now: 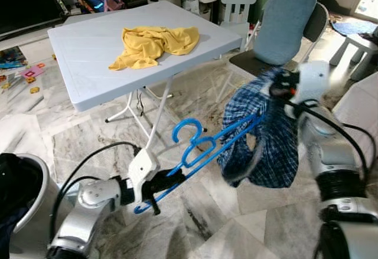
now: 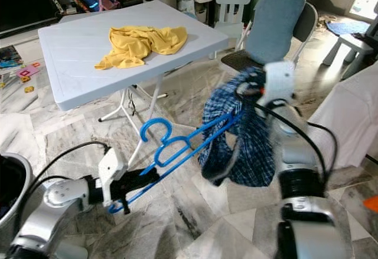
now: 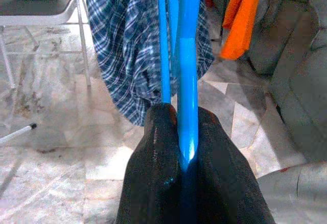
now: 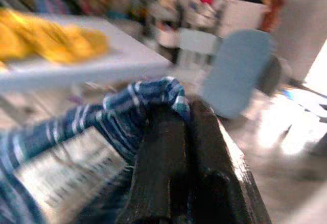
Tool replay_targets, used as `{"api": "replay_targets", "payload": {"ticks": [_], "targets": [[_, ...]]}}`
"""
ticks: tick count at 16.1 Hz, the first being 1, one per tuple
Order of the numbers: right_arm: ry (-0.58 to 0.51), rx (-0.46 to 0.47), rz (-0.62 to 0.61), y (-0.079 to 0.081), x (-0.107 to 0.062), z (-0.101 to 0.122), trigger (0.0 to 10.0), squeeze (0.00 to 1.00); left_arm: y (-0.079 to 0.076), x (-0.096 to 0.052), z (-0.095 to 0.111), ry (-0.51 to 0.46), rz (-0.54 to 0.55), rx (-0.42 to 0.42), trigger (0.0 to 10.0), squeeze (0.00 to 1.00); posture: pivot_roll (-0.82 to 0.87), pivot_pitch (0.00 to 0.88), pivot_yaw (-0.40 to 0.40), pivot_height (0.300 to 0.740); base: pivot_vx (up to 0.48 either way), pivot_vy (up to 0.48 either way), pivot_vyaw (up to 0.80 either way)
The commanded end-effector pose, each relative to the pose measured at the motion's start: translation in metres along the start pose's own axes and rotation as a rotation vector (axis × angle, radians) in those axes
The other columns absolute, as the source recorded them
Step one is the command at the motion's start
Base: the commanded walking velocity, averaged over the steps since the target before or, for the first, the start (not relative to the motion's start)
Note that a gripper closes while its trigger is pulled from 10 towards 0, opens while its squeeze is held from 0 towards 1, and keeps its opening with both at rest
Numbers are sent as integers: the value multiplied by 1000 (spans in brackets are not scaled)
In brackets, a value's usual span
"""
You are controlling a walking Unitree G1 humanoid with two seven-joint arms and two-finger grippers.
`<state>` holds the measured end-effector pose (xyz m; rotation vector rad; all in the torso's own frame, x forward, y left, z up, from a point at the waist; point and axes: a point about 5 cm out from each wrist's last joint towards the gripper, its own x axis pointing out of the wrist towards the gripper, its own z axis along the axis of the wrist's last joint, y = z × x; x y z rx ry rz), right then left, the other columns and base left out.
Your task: Hang hanger
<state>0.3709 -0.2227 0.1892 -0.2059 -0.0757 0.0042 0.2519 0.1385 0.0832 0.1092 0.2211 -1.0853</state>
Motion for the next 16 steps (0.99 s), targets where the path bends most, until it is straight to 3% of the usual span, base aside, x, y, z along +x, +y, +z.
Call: {"api": "replay_targets", "payload": {"ticks": [1, 6, 8, 10, 12, 13, 16], "targets": [[-23, -33, -48, -5, 3, 8, 0, 0, 0, -3, 3, 15, -1, 32, 0, 0, -225, 0, 29, 740, 0, 0, 0], [104, -60, -175, -21, -1, -17, 0, 0, -1, -9, 9, 18, -1, 62, 0, 0, -222, 0, 29, 740, 0, 0, 0], [63, -78, -230, -31, -2, -11, 0, 0, 0, -13, 3, 81, 0, 95, 0, 0, -213, 0, 28, 740, 0, 0, 0], [-35, -47, -174, -22, 2, 5, 0, 0, 0, -13, -6, 135, -3, 84, 0, 0, -218, 0, 28, 740, 0, 0, 0], [-205, 196, -31, 0, 8, 39, 0, 0, 1, -12, -24, 239, 14, 57, 0, 0, -227, 0, 29, 740, 0, 0, 0], [-245, 269, 27, 7, 8, 50, 0, 0, 2, -12, -28, 263, 27, 59, 0, 0, -231, 0, 30, 740, 0, 0, 0], [-304, 200, 79, 16, 7, 65, 0, 0, 7, -4, -25, 220, 72, 43, 0, 0, -238, 0, 26, 740, 0, 0, 0]]}}
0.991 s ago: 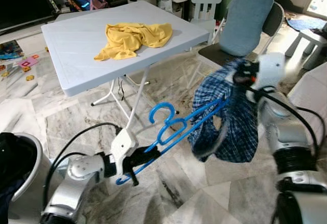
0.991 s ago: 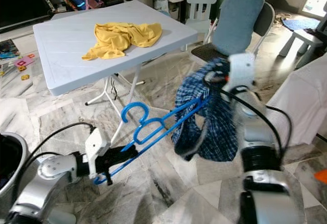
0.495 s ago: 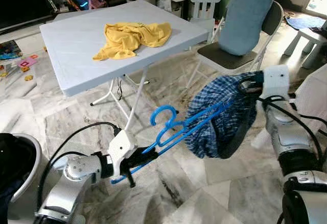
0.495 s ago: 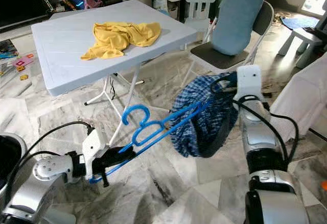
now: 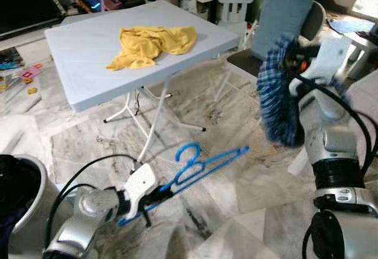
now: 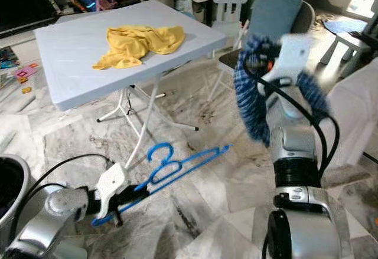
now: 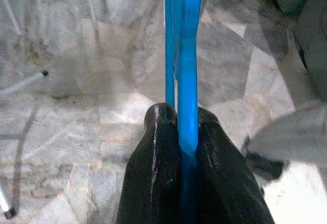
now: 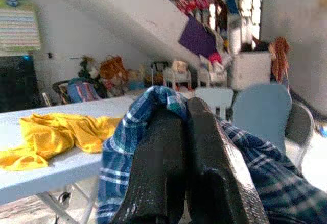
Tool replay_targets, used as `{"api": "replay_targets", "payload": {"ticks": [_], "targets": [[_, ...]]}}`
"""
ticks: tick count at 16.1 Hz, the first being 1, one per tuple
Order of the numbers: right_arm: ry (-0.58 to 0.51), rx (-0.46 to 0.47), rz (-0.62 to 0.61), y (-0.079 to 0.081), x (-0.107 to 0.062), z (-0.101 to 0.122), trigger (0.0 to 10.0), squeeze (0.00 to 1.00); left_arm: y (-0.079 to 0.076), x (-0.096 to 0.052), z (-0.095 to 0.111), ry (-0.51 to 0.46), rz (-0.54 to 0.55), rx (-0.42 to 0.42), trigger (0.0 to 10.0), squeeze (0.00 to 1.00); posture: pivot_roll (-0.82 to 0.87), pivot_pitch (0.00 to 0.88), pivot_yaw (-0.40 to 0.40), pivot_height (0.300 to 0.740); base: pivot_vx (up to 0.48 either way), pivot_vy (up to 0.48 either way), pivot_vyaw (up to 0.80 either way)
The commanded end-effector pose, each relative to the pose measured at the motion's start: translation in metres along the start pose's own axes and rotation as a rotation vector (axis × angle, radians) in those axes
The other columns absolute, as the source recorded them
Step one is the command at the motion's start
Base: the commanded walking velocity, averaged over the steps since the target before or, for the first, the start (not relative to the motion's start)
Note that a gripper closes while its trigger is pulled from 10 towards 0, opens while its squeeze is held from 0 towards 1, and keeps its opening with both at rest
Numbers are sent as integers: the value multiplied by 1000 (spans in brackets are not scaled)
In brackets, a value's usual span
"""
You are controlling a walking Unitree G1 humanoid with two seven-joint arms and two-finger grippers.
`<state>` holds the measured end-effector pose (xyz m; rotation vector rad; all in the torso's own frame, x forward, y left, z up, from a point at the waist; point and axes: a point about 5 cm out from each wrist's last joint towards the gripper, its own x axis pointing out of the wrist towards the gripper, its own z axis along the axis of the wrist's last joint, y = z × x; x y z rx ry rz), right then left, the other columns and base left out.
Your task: Hang hanger
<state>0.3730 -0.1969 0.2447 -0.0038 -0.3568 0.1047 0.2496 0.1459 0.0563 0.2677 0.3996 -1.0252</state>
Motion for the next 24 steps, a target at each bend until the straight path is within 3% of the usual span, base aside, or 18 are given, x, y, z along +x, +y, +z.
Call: {"api": "replay_targets", "payload": {"ticks": [1, 3, 4, 5, 6, 7, 8, 11, 12, 14, 18, 19, 20, 24], "targets": [[-11, -59, -6, -2, 1, 3, 0, 0, 5, -1, 5, -20, 23, 6, 0, 0, -238, 0, 23, 740, 0, 0, 0], [87, -162, -133, -25, -6, -12, 0, 0, 11, -2, 17, -125, 111, -12, 0, 0, -234, 0, 19, 740, 0, 0, 0], [139, -176, -180, -36, -13, -20, 0, 0, 24, -6, 26, -216, 288, -45, 0, 0, -227, 0, 16, 740, 0, 0, 0], [145, -174, -179, -37, -15, -22, 0, 0, 28, -7, 27, -235, 358, -73, 0, 0, -224, 0, 16, 740, 0, 0, 0], [158, -169, -159, -35, -20, -26, 0, 0, 35, -10, 29, -282, 500, -115, 3255, 0, -221, 0, 15, 740, 0, 0, 0], [170, -170, -142, -34, -24, -30, 0, 0, 36, -11, 30, -318, 602, -147, 7412, 0, -219, 0, 16, 740, 0, 0, 0], [183, -180, -129, -33, -28, -35, 0, 0, 33, -11, 31, -355, 677, -186, 9961, 0, -217, 0, 17, 740, 0, 0, 0], [230, -182, -72, -27, -40, -49, 0, 0, 19, -3, 34, -395, 816, -251, 10000, 0, -209, 0, 30, 740, 0, 0, 0], [225, -143, -28, -20, -42, -50, 0, 0, 19, -1, 35, -394, 849, -250, 10000, 0, -209, 0, 38, 740, 0, 0, 0], [188, -69, 88, -1, -45, -47, 0, 0, 23, -2, 41, -414, 893, -257, 10000, 0, -209, 0, 52, 740, 0, 0, 0], [146, -17, 189, 14, -45, -40, 0, 0, 34, -7, 53, -469, 920, -280, 10000, 0, -202, 0, 59, 740, 0, 0, 0], [147, -14, 206, 16, -46, -39, 1137, 0, 36, -9, 55, -472, 930, -290, 10000, 0, -200, 0, 58, 740, 0, 0, 0], [150, -7, 213, 18, -45, -39, 10000, 0, 37, -10, 55, -474, 937, -293, 10000, 0, -198, 0, 57, 740, 0, 0, 0], [146, 8, 241, 22, -45, -37, 10000, 0, 39, -11, 57, -490, 946, -310, 10000, 0, -197, 0, 56, 740, 270, 0, 0]]}}
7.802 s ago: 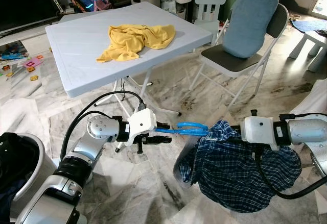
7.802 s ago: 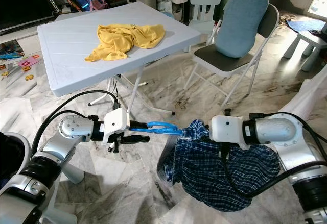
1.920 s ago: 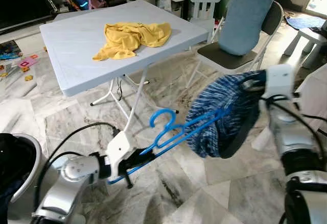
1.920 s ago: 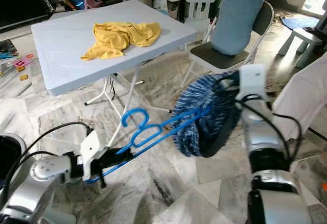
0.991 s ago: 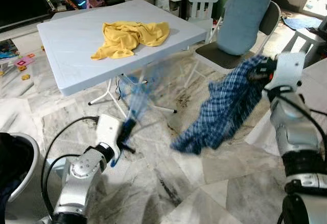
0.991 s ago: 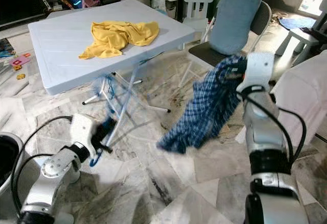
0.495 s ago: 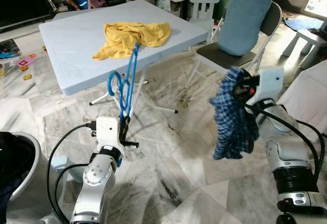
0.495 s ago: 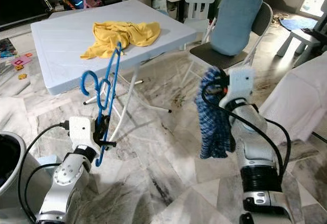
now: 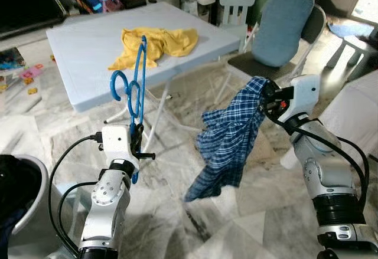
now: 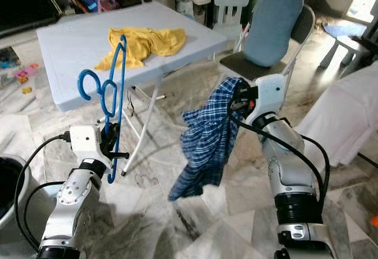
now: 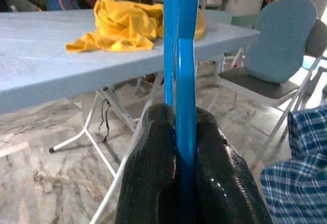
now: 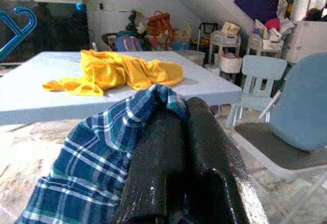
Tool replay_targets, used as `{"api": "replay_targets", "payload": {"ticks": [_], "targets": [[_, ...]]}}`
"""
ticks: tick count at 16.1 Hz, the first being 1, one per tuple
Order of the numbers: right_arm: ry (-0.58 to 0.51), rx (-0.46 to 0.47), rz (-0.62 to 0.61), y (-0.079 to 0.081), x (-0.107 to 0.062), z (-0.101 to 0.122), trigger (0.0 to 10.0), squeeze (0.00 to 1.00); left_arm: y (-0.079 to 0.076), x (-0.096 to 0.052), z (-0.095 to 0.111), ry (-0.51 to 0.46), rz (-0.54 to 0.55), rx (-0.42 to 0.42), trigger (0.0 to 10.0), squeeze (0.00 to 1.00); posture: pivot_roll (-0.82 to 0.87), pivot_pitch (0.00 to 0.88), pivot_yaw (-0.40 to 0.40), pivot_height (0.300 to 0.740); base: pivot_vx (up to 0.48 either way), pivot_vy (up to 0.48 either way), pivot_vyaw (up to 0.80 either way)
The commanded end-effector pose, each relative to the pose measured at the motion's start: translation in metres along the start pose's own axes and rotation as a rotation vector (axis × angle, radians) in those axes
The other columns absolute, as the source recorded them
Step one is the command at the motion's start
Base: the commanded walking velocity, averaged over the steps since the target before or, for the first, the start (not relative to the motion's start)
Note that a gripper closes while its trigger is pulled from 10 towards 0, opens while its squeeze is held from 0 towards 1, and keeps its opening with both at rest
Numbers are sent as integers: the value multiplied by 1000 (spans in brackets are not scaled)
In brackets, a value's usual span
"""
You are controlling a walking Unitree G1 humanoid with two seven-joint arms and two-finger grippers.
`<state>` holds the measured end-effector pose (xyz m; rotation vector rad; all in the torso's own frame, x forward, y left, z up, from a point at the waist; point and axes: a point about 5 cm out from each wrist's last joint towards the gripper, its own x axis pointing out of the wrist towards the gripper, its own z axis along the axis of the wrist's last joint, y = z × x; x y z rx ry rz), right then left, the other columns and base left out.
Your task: Hang hanger
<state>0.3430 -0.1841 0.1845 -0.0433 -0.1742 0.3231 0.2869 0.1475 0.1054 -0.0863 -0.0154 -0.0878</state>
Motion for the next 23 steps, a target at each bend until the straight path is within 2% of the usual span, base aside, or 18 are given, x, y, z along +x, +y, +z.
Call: {"api": "replay_targets", "payload": {"ticks": [1, 9, 12, 14, 21, 23], "targets": [[-35, -12, 25, 6, 3, 9, 10000, 0, 3, 3, 9, -29, 18, -3, 10000, 0, -197, 0, 56, 740, 334, 0, 0], [-49, -35, 97, 17, 3, 12, 10000, 0, 2, 6, 15, -45, 29, -31, 10000, 0, -200, 0, 50, 740, 394, 0, 0], [-39, -36, 119, 22, 2, 7, 10000, 0, 2, 7, 13, -47, 46, -40, 10000, 0, -199, 0, 34, 740, 398, 0, 677], [-30, -21, 127, 24, 4, 4, 10000, 0, 4, 8, 15, -55, 67, -44, 10000, 0, -188, 0, 21, 740, 392, 0, 0], [-41, -2, 166, 41, 20, 2, 10000, 0, 18, 12, 23, -90, 139, -38, 10000, 0, -137, 0, 3, 740, 390, 0, 0], [-58, -11, 186, 45, 22, 3, 10000, 0, 18, 13, 24, -95, 140, -37, 10000, 0, -134, 0, 7, 740, 386, 0, 644]]}}
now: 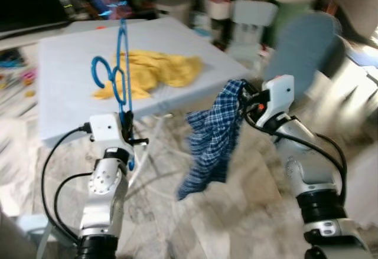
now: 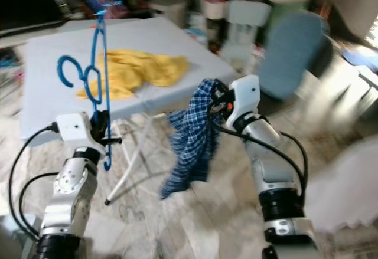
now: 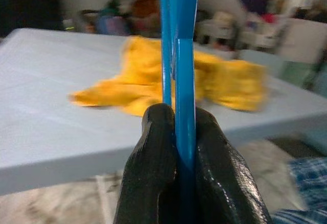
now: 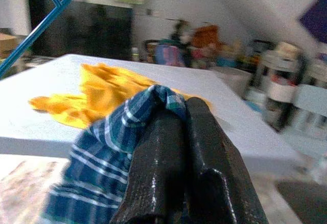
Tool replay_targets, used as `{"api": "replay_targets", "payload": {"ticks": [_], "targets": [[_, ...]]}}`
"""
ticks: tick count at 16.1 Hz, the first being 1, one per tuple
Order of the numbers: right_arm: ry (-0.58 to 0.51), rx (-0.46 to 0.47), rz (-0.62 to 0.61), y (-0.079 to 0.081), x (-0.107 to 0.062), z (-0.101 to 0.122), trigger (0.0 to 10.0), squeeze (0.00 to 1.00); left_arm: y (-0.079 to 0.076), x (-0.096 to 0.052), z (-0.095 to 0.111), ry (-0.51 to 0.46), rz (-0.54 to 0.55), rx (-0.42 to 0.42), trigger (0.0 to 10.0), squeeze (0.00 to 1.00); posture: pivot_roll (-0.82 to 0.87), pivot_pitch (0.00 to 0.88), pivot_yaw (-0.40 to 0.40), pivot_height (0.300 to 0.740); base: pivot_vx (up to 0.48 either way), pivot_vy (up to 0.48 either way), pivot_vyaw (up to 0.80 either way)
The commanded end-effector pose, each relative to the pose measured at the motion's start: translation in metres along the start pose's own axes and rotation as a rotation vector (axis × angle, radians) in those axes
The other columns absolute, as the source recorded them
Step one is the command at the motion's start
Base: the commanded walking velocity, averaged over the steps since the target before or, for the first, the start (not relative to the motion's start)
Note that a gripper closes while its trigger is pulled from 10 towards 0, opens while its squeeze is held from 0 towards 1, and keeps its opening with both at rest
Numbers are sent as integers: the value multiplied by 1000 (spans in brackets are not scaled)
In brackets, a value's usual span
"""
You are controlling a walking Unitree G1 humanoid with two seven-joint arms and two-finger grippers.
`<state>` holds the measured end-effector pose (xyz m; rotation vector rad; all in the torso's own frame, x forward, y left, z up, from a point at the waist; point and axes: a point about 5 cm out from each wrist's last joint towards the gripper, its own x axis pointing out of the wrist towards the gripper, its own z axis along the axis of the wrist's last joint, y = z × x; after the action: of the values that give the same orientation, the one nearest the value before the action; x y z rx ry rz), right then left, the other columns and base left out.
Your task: Hang hanger
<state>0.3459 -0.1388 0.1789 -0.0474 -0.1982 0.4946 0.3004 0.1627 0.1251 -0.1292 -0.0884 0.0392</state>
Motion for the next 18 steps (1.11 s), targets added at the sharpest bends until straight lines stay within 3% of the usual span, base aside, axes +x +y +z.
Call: {"api": "replay_targets", "payload": {"ticks": [1, 3, 11, 18], "targets": [[-31, -14, 15, 3, 8, 9, 10000, 0, 2, 2, 4, -17, 15, 2, 10000, 0, -135, 0, 13, 740, 390, 0, 775], [-38, -12, 7, 3, 9, 9, 10000, 0, 0, 4, 4, -19, 10, 2, 10000, 0, -144, 0, 31, 740, 392, 0, 622], [-51, -5, -30, 0, 5, 8, 10000, 0, -8, 12, 1, -15, -11, -15, 10000, 0, -168, 0, 52, 740, 390, 0, 0], [-52, -15, -23, 1, 7, 9, 10000, 0, -7, 14, 0, -19, 1, -27, 10000, 0, -172, 0, 44, 740, 351, 323, 0]]}}
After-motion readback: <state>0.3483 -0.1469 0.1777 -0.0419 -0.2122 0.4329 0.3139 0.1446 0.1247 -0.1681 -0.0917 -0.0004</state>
